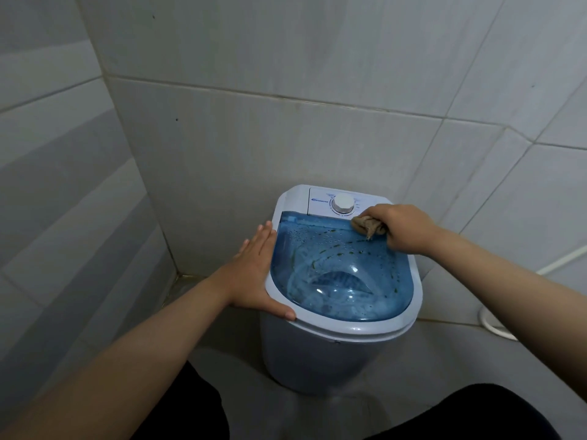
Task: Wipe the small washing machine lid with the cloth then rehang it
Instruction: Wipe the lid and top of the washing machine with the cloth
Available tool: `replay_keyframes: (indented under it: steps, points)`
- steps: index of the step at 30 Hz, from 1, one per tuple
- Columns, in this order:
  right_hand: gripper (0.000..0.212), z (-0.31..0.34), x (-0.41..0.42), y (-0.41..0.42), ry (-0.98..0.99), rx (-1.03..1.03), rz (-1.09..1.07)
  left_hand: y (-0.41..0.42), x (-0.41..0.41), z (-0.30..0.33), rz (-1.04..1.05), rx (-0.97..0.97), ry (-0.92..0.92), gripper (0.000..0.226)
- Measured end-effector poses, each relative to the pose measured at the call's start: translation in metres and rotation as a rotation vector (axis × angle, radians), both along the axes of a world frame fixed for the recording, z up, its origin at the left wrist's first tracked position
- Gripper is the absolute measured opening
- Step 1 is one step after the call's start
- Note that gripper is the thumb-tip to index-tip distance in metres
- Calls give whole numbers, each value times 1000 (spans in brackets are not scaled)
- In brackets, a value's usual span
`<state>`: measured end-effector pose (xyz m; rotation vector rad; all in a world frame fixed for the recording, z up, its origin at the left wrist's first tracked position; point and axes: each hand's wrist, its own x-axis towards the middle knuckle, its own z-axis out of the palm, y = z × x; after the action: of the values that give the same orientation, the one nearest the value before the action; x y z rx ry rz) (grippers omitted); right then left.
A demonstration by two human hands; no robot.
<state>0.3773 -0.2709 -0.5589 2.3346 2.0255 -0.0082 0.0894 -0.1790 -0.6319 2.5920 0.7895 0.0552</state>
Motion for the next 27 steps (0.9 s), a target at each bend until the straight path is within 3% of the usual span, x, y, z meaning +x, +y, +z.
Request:
replay_keyframes:
  steps: [4,8,16,27]
  points:
    - [39,27,9,8,-55,-82,-61,0,1,0,3,-2,-8,155]
    - [29,36,19,27,-15,116,-109,0,1,-1,0,-5,-22,154]
    - [68,-16,35,39,26,101,-79,2,2,-2,-5,6,-29,153]
    - [69,-19,16,-10,39,94,-34,0,2,4,-5,21,15,155]
